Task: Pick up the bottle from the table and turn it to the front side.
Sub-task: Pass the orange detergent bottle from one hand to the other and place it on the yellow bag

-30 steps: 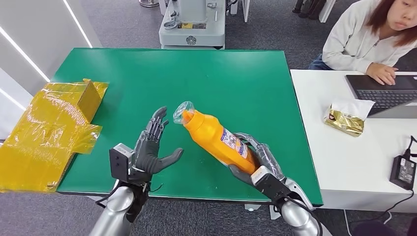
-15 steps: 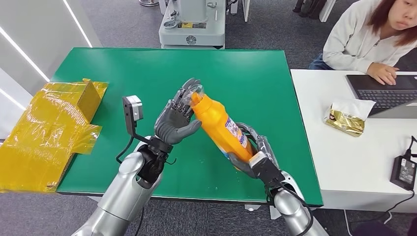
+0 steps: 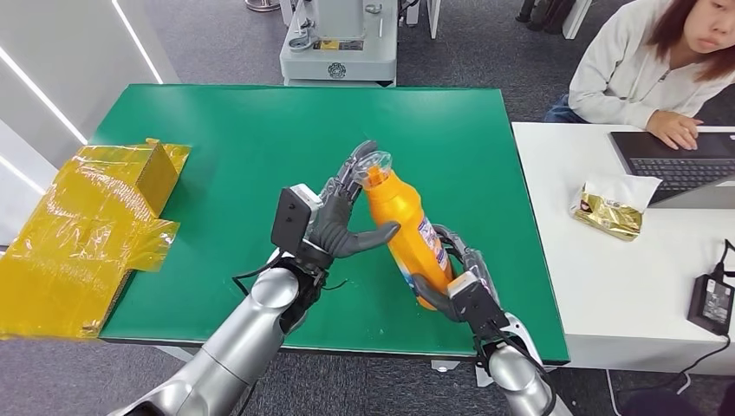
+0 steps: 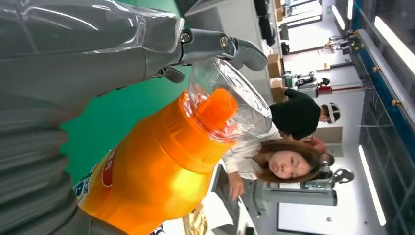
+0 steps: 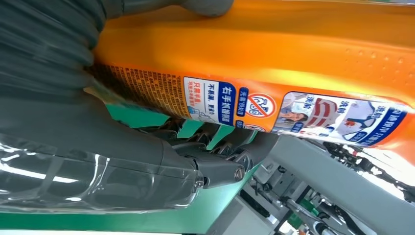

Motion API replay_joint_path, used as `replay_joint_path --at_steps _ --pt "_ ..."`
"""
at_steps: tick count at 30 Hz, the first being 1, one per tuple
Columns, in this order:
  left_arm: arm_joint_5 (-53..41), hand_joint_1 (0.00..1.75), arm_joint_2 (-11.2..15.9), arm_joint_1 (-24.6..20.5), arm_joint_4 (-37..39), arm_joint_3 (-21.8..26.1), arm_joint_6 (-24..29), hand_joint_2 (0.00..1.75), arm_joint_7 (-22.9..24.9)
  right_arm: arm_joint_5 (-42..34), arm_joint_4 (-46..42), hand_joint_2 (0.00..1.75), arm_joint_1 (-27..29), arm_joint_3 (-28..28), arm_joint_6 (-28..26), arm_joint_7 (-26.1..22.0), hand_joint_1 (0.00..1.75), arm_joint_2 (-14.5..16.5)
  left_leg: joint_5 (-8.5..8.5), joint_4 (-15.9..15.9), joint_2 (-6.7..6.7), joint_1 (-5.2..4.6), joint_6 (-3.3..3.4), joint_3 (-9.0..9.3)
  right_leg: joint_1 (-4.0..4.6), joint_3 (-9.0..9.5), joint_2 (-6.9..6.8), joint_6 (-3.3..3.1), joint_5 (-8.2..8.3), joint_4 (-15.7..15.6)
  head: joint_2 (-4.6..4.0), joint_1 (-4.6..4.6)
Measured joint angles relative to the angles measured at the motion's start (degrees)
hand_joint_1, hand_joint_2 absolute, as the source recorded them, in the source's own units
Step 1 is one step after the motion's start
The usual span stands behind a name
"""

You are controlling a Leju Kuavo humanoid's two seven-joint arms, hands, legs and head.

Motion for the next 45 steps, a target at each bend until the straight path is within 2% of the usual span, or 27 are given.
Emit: replay_joint_path --at_steps 4,10,17,23,28,33,34,37,38,45 --pt "-2.00 0.00 0.09 -0.66 1.39 -0.70 0.18 1.75 0.58 0.17 -0.10 1.75 0.64 -0.28 0.20 0.32 1.64 0.00 0.00 -0.01 0.00 0.00 0.00 0.00 0.00 0.00 0.00 0.00 0.00 0.00 0.00 -0.01" --pt "-0.18 0.00 0.21 -3.18 6.31 -0.73 -4.14 1.75 3.03 0.30 0.56 1.75 1.12 -0.72 0.97 0.62 1.57 0.00 0.00 -0.02 -0.02 0.00 0.00 -0.03 0.00 0.01 -0.03 0.00 0.00 0.02 0.00 -0.01" --pt "1.08 0.00 -0.26 -4.83 10.22 -0.72 -5.53 1.75 4.85 0.50 0.81 1.75 0.58 -0.59 1.08 0.60 1.54 0.63 0.00 -0.01 0.00 0.00 0.00 -0.02 0.00 0.00 0.00 0.00 0.00 0.01 0.00 -0.01" --pt "6.54 0.00 -1.01 -4.90 12.60 -0.25 -9.95 1.75 7.86 0.54 0.25 1.75 0.21 -0.20 1.09 0.84 1.52 1.43 0.00 -0.01 -0.02 0.00 0.00 -0.02 0.00 0.00 -0.02 0.00 -0.01 0.01 0.00 -0.02" --pt "15.77 0.00 -1.84 -4.96 14.48 2.45 -17.39 1.75 13.93 0.52 0.43 1.75 0.24 -0.12 1.09 1.04 1.52 1.44 0.00 -0.01 -0.02 0.00 0.00 -0.02 0.00 0.00 -0.02 0.00 -0.01 0.01 0.00 -0.01" --pt "21.26 0.00 -2.98 -5.27 16.02 4.44 -20.31 1.75 17.78 0.73 0.75 1.75 0.39 -0.07 0.58 0.78 1.49 1.61 0.00 0.00 -0.03 0.00 0.00 -0.02 0.00 0.00 -0.03 0.00 -0.01 0.01 0.00 -0.01" --pt "22.24 0.37 -3.22 -5.45 16.16 4.65 -20.55 1.75 18.19 0.91 0.72 1.75 0.51 -0.07 0.32 0.69 1.47 1.75 0.00 0.00 -0.03 0.00 0.00 -0.02 0.00 0.00 -0.02 0.00 -0.01 0.01 0.00 -0.01" --pt "23.73 1.68 -3.74 -5.92 16.28 4.85 -19.87 1.75 17.87 1.58 0.46 1.75 0.99 -0.08 -0.16 0.59 1.44 2.17 0.00 0.00 -0.02 0.00 0.00 -0.01 0.00 0.00 -0.01 0.00 -0.01 0.01 0.00 -0.02" --pt "23.81 1.75 -3.84 -6.02 16.23 4.85 -19.16 1.75 17.26 1.72 0.37 1.75 1.13 -0.09 -0.18 0.63 1.43 2.27 0.00 0.00 -0.02 0.00 0.00 -0.01 0.00 0.00 -0.01 0.00 -0.01 0.01 0.00 -0.02" --pt "22.15 1.75 -4.27 -6.13 14.91 4.49 -14.22 1.75 13.04 2.37 0.02 1.75 1.19 -0.52 -0.20 0.83 1.34 3.16 0.00 0.00 0.01 0.00 0.00 0.01 0.00 -0.01 0.02 0.00 -0.01 0.01 0.00 -0.01"
